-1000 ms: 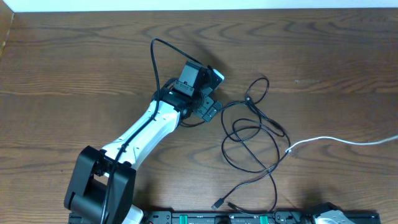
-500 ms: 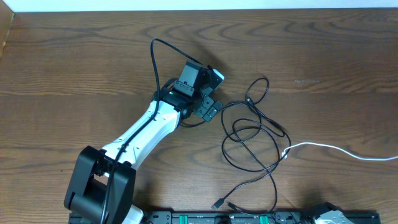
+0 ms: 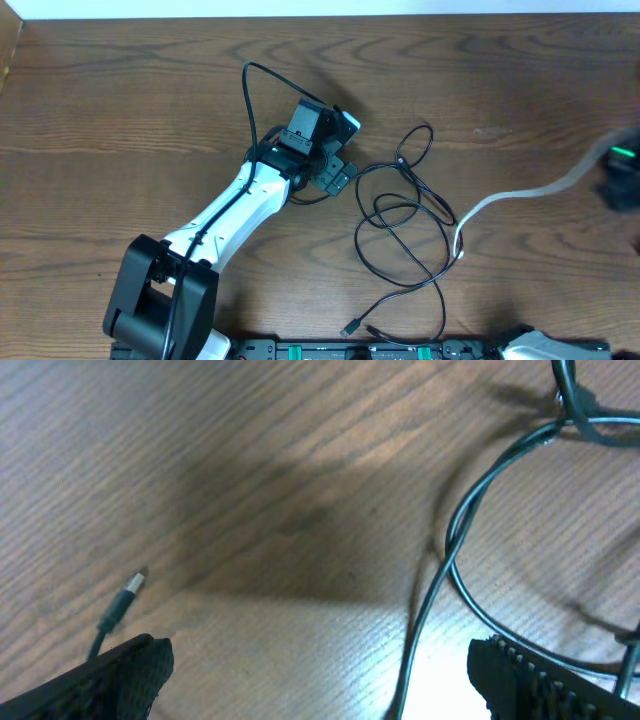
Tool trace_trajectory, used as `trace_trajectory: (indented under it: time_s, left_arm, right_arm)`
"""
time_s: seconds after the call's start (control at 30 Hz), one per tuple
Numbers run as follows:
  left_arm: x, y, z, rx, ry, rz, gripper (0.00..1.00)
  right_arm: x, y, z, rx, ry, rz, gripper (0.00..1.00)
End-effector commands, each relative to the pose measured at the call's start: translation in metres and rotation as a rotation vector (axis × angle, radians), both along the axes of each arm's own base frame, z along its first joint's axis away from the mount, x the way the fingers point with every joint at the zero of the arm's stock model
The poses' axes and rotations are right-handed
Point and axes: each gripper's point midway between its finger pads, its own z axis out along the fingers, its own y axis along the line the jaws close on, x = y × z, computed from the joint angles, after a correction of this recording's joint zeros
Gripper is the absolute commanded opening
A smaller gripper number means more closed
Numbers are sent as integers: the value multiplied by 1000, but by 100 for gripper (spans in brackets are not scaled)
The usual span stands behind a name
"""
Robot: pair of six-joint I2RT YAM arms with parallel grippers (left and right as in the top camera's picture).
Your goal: Untangle cables
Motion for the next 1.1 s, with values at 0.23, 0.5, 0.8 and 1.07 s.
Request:
trace_trajectory:
  time_s: [0.23, 0.5, 0.8, 1.07]
  left_arm:
    - [-1, -1, 2, -7, 5, -3, 100]
    - [-1, -1, 2, -7, 5, -3, 100]
    - [-3, 0, 1, -3, 13, -3, 100]
    - [-4, 0, 0, 0, 19, -3, 99]
  right_arm:
    - [92, 107, -158, 247, 480, 466, 1]
    - [107, 106, -264, 482, 854, 521, 1]
    - [91, 134, -375, 500, 1292, 693, 1]
    - [78, 126, -416, 486, 1421, 715, 1]
